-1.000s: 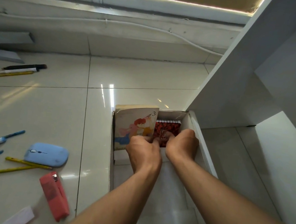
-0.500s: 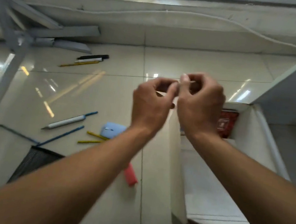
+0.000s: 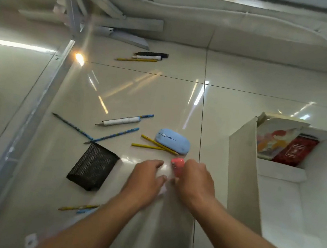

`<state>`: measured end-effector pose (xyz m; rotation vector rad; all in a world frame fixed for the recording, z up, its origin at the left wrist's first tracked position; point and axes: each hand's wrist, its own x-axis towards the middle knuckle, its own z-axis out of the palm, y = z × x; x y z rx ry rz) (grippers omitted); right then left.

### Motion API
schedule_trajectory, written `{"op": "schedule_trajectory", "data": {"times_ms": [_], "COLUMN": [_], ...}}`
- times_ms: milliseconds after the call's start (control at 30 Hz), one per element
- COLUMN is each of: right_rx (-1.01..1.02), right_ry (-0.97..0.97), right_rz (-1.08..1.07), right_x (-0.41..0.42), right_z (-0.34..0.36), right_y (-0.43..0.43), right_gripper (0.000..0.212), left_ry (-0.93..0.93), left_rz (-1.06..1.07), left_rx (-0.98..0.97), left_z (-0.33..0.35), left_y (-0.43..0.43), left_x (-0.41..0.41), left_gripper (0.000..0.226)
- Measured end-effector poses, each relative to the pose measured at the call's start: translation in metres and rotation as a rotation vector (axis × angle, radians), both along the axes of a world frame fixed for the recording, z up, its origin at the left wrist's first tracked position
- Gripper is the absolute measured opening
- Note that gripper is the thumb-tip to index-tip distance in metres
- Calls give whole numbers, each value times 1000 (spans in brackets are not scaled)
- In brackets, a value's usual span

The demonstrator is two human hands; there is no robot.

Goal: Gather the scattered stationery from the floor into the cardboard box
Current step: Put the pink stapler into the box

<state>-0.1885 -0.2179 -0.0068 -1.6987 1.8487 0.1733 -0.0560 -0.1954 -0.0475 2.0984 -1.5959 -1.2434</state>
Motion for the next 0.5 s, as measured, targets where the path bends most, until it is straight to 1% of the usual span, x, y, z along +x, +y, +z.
{"op": "schedule_trajectory", "data": {"times_ms": [33, 67, 100, 167, 233, 267, 333, 400, 500], "right_rx": [-10, -12, -23, -26, -41, -62, -110, -164, -261], "right_ry": [19, 34, 31, -1, -62, -113, -206, -300, -454], "right_rz": [11, 16, 15, -35, -126, -180, -247, -287, -331], "right_x": [0, -1, -1, -5, -10, -12, -17, -28, -51], "right_z": [-1, -1, -2, -5, -4, -3, 4, 16, 57], "right_y": [4, 6, 7, 5, 1, -3, -12, -26, -49], "right_gripper": [28, 37, 41, 40, 35, 31, 29, 30, 22], "left_ry": [21, 45, 75, 101, 127, 138, 130, 131, 199], "left_rz": [-11, -8, 7, 37, 99, 132, 177, 216, 232], "left_rx": [-24, -48, -70, -91, -94, -98, -135, -242, -411], "left_z": [0, 0, 0, 2, 6, 10, 19, 38, 86], "left_y": [-1, -2, -3, -6, -12, -16, -31, -50, -76], "left_x": [-7, -13, -19, -28, -35, -37, -43, -52, -75], "left_gripper": [43, 37, 30, 21, 17, 18, 30, 38, 45]}}
